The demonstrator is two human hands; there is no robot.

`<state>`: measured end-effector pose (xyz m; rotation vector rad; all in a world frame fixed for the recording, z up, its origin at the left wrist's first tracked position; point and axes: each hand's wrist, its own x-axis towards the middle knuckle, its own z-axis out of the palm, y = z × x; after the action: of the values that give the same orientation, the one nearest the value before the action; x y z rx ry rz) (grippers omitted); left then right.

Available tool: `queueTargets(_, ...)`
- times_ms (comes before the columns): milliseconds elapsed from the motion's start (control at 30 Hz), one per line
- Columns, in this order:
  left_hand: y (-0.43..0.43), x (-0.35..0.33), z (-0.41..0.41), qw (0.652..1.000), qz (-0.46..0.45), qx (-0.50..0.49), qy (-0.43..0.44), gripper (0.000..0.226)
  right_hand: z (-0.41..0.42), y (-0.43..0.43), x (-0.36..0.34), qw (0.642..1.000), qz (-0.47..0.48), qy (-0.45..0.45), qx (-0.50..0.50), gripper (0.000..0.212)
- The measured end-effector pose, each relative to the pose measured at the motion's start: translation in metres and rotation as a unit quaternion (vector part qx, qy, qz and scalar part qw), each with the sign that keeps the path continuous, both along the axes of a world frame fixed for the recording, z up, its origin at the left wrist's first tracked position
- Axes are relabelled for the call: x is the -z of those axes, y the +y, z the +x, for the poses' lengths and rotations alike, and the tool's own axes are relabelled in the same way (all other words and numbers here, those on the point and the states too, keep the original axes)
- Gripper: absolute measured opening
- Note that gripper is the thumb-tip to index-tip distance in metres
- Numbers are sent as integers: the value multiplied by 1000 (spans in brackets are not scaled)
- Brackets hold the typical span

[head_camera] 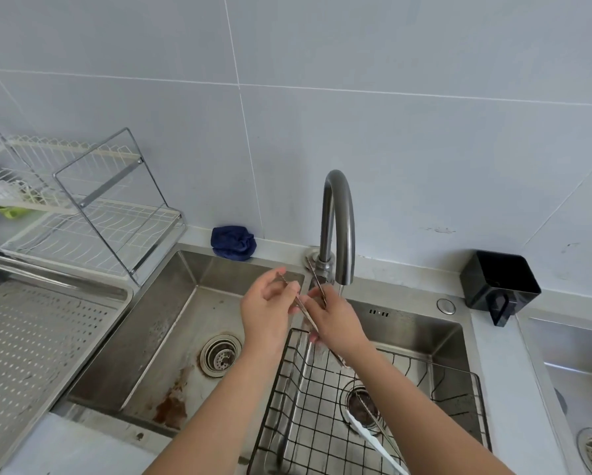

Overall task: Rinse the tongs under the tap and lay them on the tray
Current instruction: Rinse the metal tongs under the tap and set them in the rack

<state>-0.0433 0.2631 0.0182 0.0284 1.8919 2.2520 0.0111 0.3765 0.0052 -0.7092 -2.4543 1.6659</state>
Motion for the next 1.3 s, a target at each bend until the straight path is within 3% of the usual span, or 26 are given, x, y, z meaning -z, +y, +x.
queueTargets(100,0,-10,-10,999,33,-36,3,28,-11,-5,-2,993,116,2,4,38)
queueTargets(233,3,-15,-16,997,60,-51,-21,20,2,-1,3,994,89,38,-51,70)
queueTargets(367,14,-13,-7,996,56,-14,-62,7,17,15,10,989,115,33,-85,49)
queueTargets(467,22,-11,3,993,49,51,-90,21,19,22,8,999,5,20,-26,27)
queueTargets(533,20,-4,11,995,-22,87,-39,26,23,25,7,995,-96,15,-20,24)
queueTargets(600,9,10,21,983,-138,109,49,26,34,26,10,992,-121,21,-16,23)
queueTargets(667,-10,31,31,939,-285,138,137,29,53,29,15,993,-119,18,1,27)
queueTargets(767,-38,72,46,825,-477,213,217,50,89,36,30,993,-106,-16,45,31)
queueTargets(900,-52,114,67,739,-557,274,263,69,129,38,50,989,-64,-85,103,35)
queueTargets(1067,-63,142,76,627,-623,306,354,75,155,29,78,971,125,-193,62,47)
queueTargets(1167,-64,146,77,616,-628,283,383,69,160,23,93,946,230,-225,40,61)
queueTargets(1300,-63,146,78,621,-627,281,377,64,161,16,110,910,301,-285,15,58)
